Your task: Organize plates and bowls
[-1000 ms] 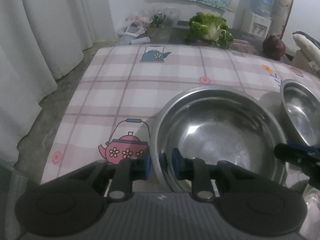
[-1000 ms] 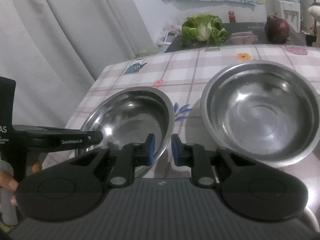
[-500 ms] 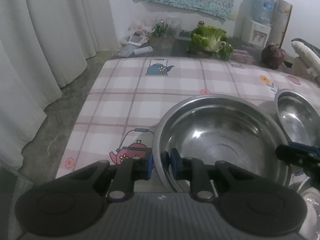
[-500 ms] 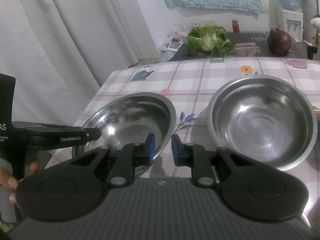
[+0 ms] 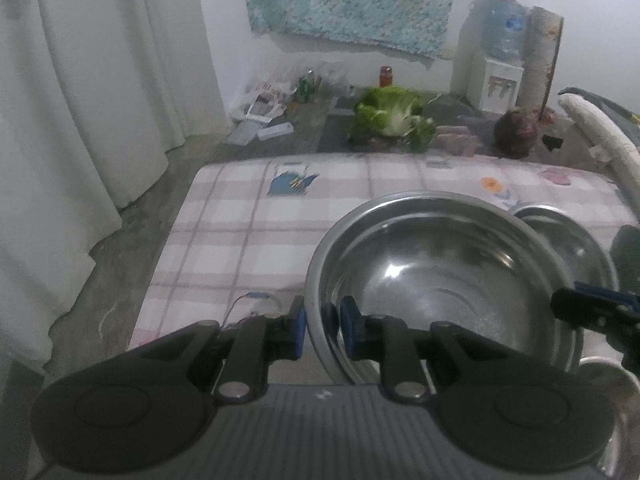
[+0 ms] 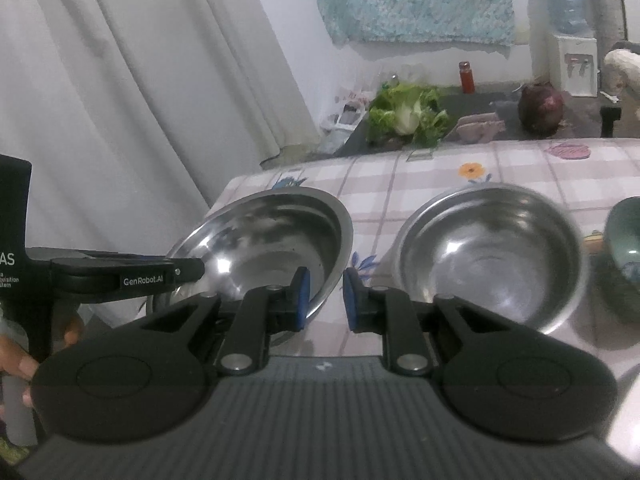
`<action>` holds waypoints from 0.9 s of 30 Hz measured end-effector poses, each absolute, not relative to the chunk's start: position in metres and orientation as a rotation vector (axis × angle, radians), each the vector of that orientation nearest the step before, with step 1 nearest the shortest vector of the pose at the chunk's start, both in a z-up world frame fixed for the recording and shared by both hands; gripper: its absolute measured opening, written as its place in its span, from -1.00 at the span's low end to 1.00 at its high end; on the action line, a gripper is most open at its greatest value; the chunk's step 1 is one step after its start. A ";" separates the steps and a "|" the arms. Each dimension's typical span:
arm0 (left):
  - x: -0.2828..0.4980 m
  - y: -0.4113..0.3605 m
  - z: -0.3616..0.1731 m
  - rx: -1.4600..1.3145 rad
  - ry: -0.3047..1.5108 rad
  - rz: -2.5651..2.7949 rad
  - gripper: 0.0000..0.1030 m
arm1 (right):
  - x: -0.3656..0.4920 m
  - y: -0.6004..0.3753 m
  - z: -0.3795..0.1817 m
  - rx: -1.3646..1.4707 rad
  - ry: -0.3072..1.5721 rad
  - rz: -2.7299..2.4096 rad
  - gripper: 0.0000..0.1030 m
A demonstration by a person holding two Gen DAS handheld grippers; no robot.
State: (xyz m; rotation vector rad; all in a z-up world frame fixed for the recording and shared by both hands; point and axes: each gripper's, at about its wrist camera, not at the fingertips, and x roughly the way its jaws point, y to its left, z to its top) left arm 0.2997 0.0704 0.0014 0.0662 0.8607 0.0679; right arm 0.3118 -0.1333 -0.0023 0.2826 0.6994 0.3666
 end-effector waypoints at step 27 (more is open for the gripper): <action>0.371 -0.079 -0.042 0.190 0.931 -0.115 -0.61 | 0.339 -0.274 -0.030 0.281 0.800 0.134 -0.59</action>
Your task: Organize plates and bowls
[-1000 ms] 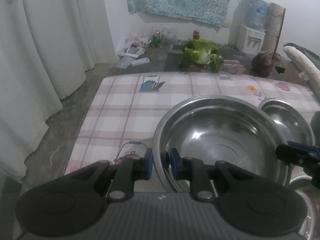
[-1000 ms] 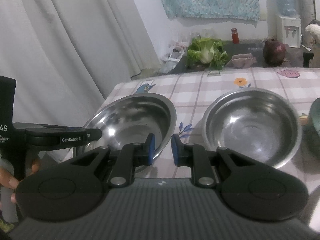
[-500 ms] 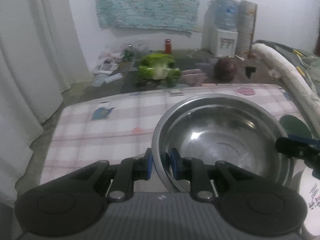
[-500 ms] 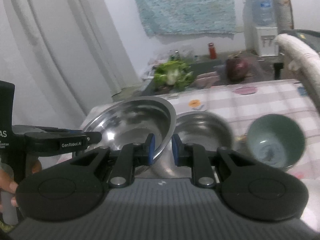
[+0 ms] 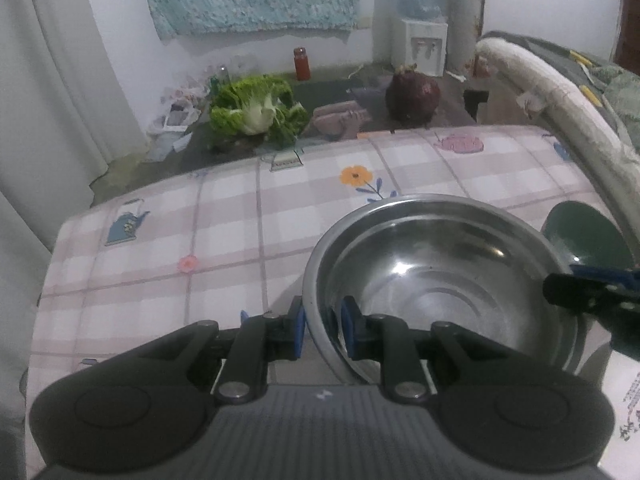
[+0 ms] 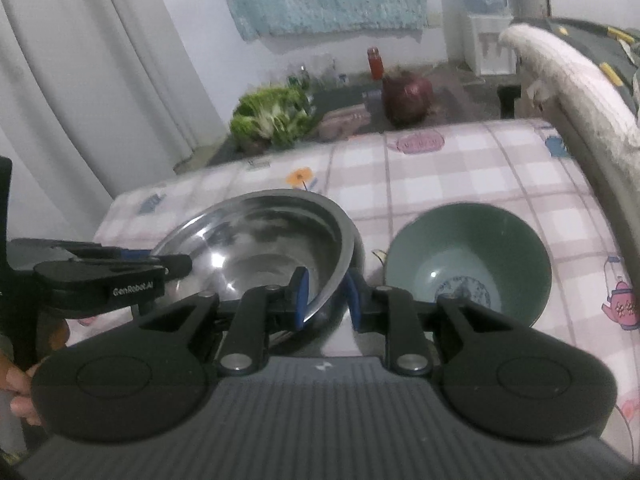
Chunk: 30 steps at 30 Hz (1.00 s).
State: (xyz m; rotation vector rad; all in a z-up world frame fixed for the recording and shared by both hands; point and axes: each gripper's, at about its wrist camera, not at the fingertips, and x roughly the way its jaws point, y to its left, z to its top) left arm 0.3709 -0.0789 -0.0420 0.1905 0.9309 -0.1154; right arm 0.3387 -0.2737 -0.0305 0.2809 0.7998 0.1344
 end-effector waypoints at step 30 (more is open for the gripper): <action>0.387 -0.070 -0.062 0.188 0.967 -0.083 -0.68 | 0.366 -0.266 -0.056 0.261 0.877 0.144 -0.55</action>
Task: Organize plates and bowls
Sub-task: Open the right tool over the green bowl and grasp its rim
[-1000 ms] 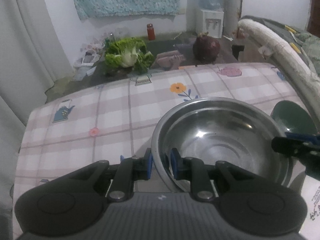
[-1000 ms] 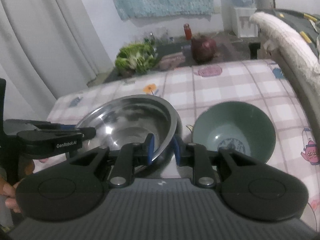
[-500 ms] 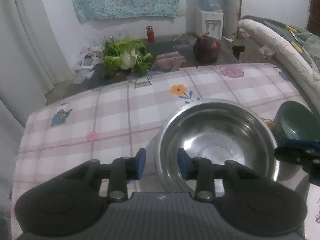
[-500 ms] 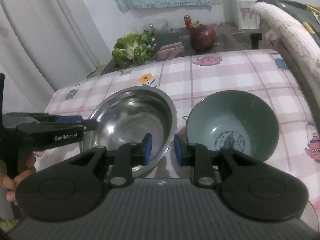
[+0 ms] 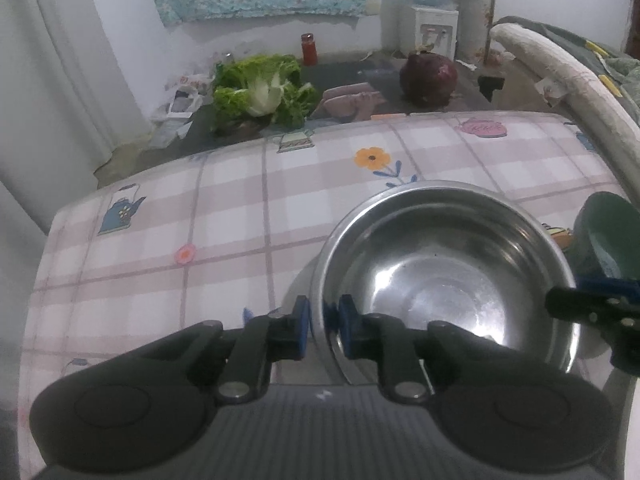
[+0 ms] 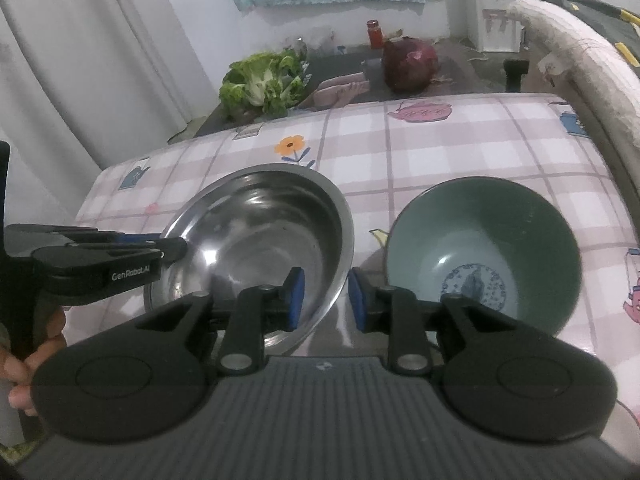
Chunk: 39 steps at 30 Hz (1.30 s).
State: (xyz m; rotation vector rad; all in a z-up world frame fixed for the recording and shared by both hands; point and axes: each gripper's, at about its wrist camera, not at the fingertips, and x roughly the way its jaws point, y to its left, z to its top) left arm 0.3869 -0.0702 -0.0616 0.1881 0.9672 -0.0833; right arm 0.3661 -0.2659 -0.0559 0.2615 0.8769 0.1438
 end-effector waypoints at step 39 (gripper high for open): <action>0.349 -0.088 0.013 0.124 0.826 -0.247 0.47 | 0.293 -0.332 0.007 0.301 0.763 0.116 -0.20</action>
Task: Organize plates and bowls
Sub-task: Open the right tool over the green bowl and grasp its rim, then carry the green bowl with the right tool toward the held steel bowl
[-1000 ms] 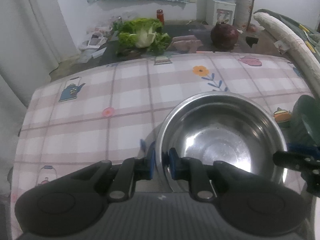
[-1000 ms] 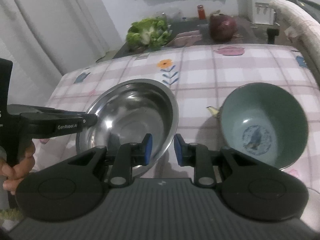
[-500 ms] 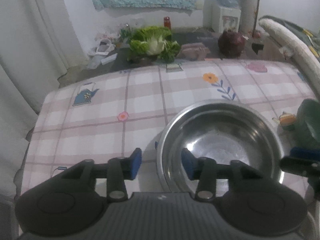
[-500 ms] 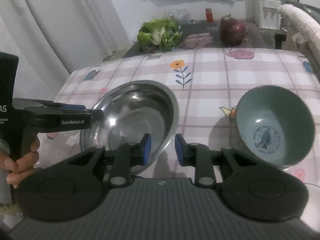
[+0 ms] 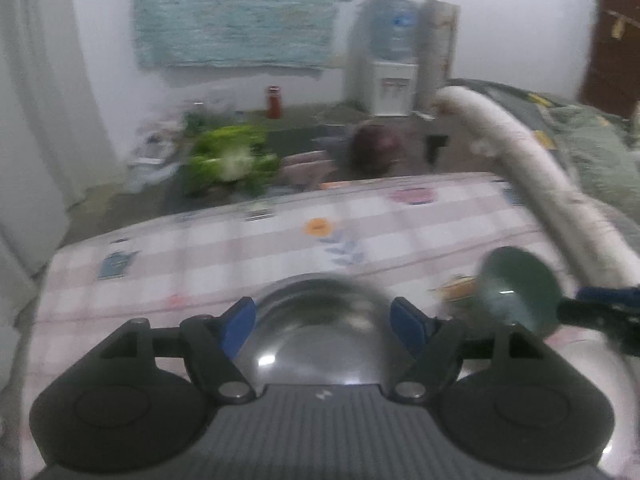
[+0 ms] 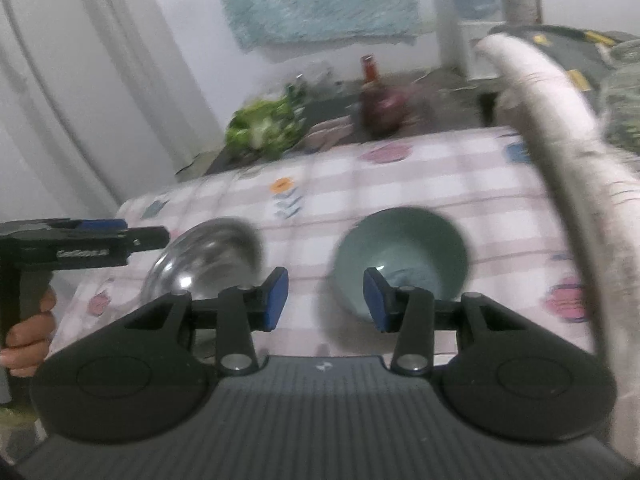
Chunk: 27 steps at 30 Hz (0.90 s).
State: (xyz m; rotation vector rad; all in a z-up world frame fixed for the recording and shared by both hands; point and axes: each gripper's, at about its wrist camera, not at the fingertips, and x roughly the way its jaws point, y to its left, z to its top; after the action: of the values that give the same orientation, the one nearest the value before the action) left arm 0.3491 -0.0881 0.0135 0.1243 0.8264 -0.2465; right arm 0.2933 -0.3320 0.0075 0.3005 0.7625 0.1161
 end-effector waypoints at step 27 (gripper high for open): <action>0.401 -0.211 -0.076 0.072 1.152 -0.386 -0.14 | 0.364 -0.424 -0.067 0.505 0.920 0.103 -0.39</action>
State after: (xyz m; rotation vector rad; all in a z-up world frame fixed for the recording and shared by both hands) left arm 0.4007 -0.2113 -0.0758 0.0724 1.1523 -0.3858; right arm 0.3640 -0.4236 -0.0673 0.5052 0.9201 0.1030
